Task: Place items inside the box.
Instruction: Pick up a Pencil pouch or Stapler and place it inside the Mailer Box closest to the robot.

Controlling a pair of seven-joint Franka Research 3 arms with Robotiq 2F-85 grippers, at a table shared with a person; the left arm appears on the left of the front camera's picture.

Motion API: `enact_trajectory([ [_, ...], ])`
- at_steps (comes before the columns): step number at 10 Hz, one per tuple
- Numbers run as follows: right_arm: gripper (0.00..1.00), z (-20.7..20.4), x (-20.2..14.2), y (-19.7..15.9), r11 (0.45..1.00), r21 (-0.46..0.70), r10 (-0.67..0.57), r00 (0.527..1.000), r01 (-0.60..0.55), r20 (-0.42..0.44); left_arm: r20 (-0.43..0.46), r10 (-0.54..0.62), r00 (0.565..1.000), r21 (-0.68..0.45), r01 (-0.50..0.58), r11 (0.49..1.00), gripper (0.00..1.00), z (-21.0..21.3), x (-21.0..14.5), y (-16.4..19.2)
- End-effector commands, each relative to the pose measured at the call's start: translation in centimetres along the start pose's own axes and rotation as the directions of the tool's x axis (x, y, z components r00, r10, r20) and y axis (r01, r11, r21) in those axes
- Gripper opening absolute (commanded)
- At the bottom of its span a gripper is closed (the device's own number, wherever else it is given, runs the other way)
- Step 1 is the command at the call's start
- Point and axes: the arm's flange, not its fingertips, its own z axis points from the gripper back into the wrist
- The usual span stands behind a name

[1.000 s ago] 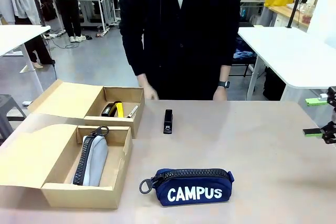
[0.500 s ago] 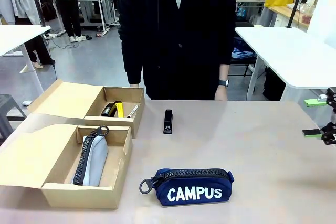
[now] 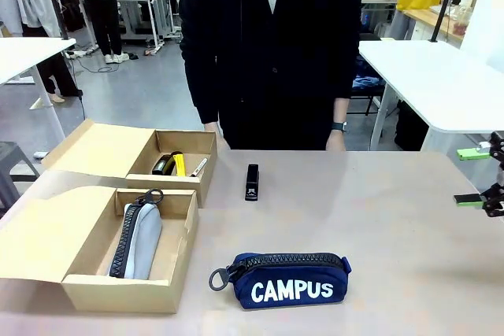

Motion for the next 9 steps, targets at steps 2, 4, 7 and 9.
enact_trajectory([
  [2, 1.00, -8.0, 2.1, 4.3, 0.972, -0.221, 0.064, 0.996, -0.075, -0.056, 0.009, -0.018, 1.000, -0.019, 0.018, 1.000, 1.00, 0.0, 0.0, 0.0],
  [4, 1.00, -16.5, 3.5, 9.1, 0.820, -0.543, 0.127, 0.982, -0.184, -0.140, 0.009, -0.018, 1.000, -0.019, 0.018, 1.000, 1.00, 0.0, 0.0, 0.0],
  [7, 1.00, -9.2, 4.0, 8.1, 0.894, -0.398, 0.185, 0.978, -0.208, -0.096, 0.009, -0.018, 1.000, -0.019, 0.018, 1.000, 1.00, 0.0, 0.0, 0.0],
  [9, 1.00, 1.0, 1.5, 2.9, 0.944, -0.285, 0.191, 0.980, -0.169, 0.050, 0.009, -0.018, 1.000, -0.019, 0.018, 1.000, 1.00, 0.0, 0.0, 0.0],
])
